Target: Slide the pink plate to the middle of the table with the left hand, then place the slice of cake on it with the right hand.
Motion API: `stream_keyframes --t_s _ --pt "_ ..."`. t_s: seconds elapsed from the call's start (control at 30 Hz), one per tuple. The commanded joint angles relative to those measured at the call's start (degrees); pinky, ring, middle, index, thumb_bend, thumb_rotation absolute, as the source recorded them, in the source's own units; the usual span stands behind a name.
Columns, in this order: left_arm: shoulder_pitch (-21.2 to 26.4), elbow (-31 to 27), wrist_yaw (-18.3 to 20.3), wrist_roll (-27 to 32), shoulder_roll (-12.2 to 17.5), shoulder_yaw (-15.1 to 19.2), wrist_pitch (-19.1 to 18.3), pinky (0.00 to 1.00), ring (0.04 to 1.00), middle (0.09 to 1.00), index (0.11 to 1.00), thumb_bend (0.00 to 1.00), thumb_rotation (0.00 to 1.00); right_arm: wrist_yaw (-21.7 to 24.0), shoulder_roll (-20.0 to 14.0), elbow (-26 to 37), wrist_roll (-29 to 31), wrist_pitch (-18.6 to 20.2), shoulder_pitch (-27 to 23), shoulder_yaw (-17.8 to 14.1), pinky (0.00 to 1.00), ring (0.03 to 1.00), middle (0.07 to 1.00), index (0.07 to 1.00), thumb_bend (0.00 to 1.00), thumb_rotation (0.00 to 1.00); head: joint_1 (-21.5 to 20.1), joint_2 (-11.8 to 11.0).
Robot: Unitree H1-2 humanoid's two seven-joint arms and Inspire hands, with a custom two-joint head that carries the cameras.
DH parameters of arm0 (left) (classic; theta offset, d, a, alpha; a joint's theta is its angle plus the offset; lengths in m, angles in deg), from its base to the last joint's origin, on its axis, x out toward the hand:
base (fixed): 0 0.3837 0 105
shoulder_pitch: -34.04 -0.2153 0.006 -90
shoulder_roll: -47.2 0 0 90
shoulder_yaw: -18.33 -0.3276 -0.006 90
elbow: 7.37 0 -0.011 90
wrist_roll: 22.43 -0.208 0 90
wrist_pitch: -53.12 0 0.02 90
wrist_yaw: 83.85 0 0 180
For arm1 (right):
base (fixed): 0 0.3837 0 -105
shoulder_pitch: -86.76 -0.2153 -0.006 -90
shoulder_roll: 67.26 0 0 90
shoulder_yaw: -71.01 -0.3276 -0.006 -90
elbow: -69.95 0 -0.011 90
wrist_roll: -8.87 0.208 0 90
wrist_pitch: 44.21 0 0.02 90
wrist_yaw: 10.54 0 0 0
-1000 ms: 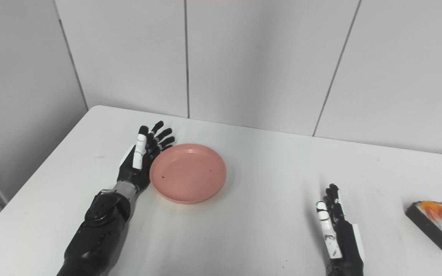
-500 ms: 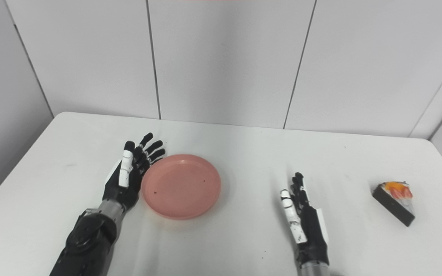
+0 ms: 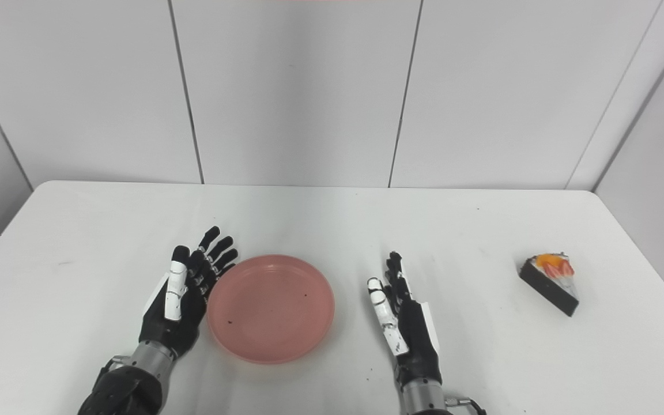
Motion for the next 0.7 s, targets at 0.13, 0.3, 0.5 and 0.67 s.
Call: stream_keyframes --t_s 0.13,0.3,0.5,0.67 --pt "-2.1 -3.6 -0.2 -0.4 -1.4 -2.2 -5.3 0.95 0.949 0.979 0.998 0.77 1.0 -0.2 0.3 1.7 0.1 1.5 -0.2 -0.1 1.0 1.0 1.0 1.0 0.62 0.83 1.0 1.0" --pt "-2.3 -4.5 0.5 -0.7 -1.8 -3.6 -5.5 0.99 0.975 0.999 1.0 0.75 1.0 0.2 -0.2 3.3 0.6 2.7 -0.3 -0.5 1.0 1.0 1.0 1.0 0.6 0.83 2.0 3.1" --pt "-2.8 -5.4 -0.1 -2.3 -2.6 -4.9 -5.0 1.0 0.989 1.0 1.0 0.72 1.0 0.4 -0.6 4.7 1.1 3.6 -0.2 -1.1 1.0 0.999 1.0 1.0 0.6 0.83 2.8 4.9" --pt "-2.6 -3.9 -0.6 -4.2 -3.1 -5.5 -1.8 1.0 0.99 1.0 1.0 0.73 1.0 0.7 -1.5 5.2 1.6 4.0 -0.3 -1.6 1.0 1.0 1.0 1.0 0.59 0.83 4.8 5.1"
